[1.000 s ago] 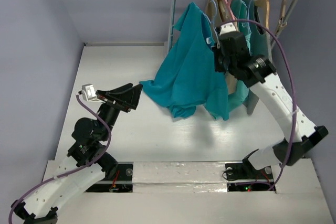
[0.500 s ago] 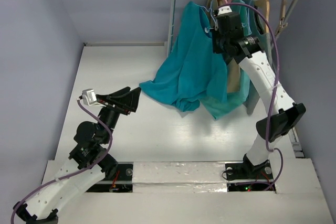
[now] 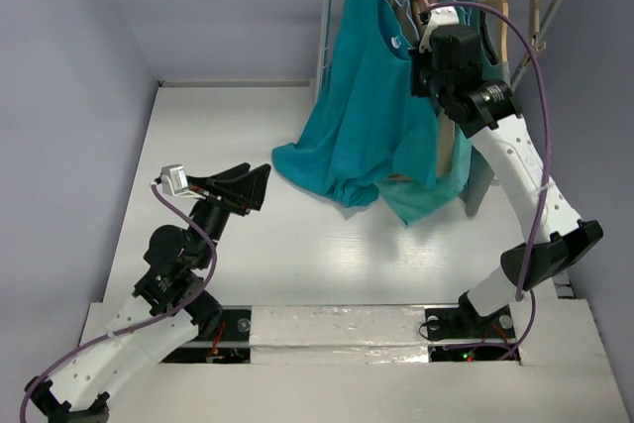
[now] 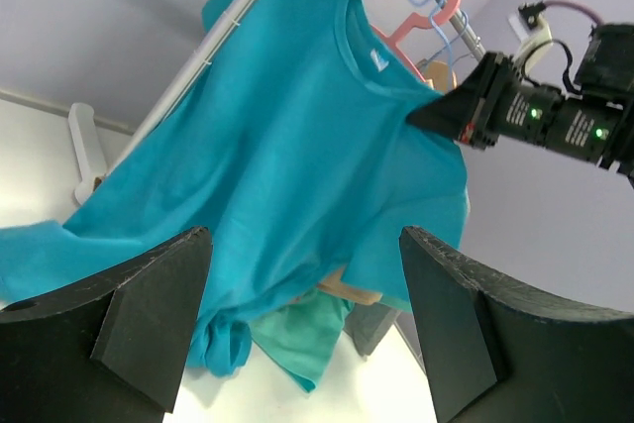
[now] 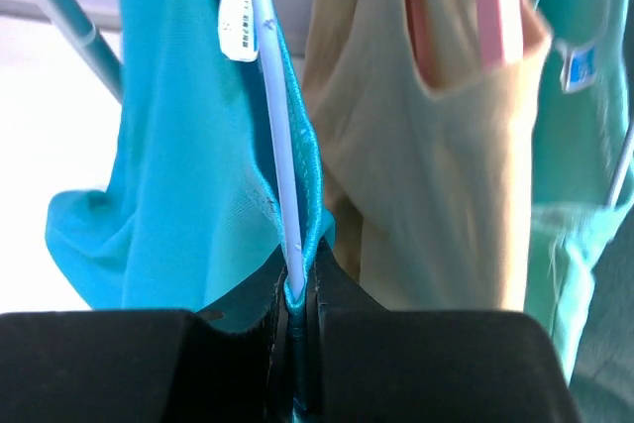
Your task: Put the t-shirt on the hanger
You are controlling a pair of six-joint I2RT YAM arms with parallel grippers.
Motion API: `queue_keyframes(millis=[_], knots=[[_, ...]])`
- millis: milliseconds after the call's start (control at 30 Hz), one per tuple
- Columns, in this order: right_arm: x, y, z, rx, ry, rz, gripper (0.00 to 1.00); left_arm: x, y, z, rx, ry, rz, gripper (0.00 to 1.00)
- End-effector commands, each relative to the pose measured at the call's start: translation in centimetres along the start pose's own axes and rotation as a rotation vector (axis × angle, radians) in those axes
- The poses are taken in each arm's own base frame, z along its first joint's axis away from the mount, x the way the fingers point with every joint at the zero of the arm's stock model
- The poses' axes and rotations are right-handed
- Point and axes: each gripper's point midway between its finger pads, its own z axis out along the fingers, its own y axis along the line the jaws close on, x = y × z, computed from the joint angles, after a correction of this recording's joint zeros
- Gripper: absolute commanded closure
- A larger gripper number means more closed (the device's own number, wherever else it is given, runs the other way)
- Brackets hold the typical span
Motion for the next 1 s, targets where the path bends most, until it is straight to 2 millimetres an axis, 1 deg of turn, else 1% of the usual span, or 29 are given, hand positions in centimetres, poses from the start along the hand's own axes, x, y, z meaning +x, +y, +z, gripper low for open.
queue_keyframes(millis=[0,33,67,100,133,233,433,467,500,533,633,667,700,733,767,800,833,867,900,933,967], knots=[[-4.1,0.0,1.3,0.022,-0.121,0.008,1.00,-0.7,-0.7,0.1,0.036,-0.029,0.002,0.26],[-4.1,-0.3,1.8,0.029,-0.116,0.009,1.00,-0.7,-0.7,0.1,0.035,-0.030,0.004,0.26],[-4.5,-0.7,2.0,0.032,-0.118,0.013,1.00,-0.7,-0.6,0.0,0.031,-0.033,0.004,0.26],[-3.9,-0.3,3.1,0.030,-0.094,0.005,1.00,-0.8,-0.6,0.0,0.030,-0.037,0.003,0.26],[-3.8,-0.6,3.5,0.038,-0.087,0.006,1.00,-1.0,-0.6,-0.1,0.030,-0.042,0.003,0.26],[-3.8,-0.4,4.2,0.038,-0.086,0.005,1.00,-1.1,-0.5,-0.2,0.030,-0.046,0.000,0.26],[-4.1,-0.3,4.6,0.031,-0.100,-0.026,1.00,-0.6,-0.7,0.0,0.040,-0.030,0.005,0.26],[-4.1,-0.8,4.8,0.046,-0.100,-0.022,1.00,-0.7,-0.8,0.0,0.042,-0.032,0.004,0.26],[-4.1,-0.9,4.8,0.047,-0.102,-0.023,1.00,-0.6,-0.7,0.0,0.039,-0.029,0.004,0.26],[-4.0,-0.8,4.9,0.045,-0.100,-0.024,1.00,-0.5,-0.6,0.1,0.039,-0.027,0.004,0.26],[-2.7,-0.5,5.5,0.034,-0.071,-0.025,1.00,-0.2,-0.5,0.3,0.030,-0.019,0.008,0.25],[-1.2,-0.2,6.2,0.029,-0.040,-0.022,0.94,-0.1,-0.4,0.4,0.027,-0.014,0.009,0.24],[-1.1,-0.3,5.6,0.024,-0.047,-0.017,0.80,0.0,-0.4,0.5,0.023,-0.009,0.011,0.23],[-0.6,-0.2,5.4,0.017,-0.043,-0.017,0.46,0.2,-0.3,0.6,0.017,-0.001,0.013,0.21],[-0.6,0.1,5.2,-0.001,-0.063,0.029,0.32,0.3,-0.3,0.7,0.016,0.003,0.014,0.20],[0.3,-0.1,4.2,-0.006,-0.061,0.037,0.18,0.5,-0.2,0.8,0.014,0.009,0.017,0.18],[0.3,-0.1,3.5,-0.013,-0.077,0.050,0.00,0.6,-0.2,0.9,0.014,0.013,0.018,0.11],[-0.1,0.1,2.9,-0.033,-0.111,0.071,0.00,0.5,-0.5,1.0,0.020,0.016,0.018,0.09],[1.2,0.1,2.7,-0.038,-0.095,0.071,0.00,0.9,-0.4,1.3,0.014,0.029,0.022,0.07],[0.0,-0.4,0.6,-0.043,-0.145,0.093,0.00,1.1,-0.4,1.4,0.013,0.038,0.024,0.05],[-0.7,-0.6,-0.3,-0.044,-0.185,0.116,0.00,1.1,-0.4,1.5,0.009,0.042,0.027,0.04]])
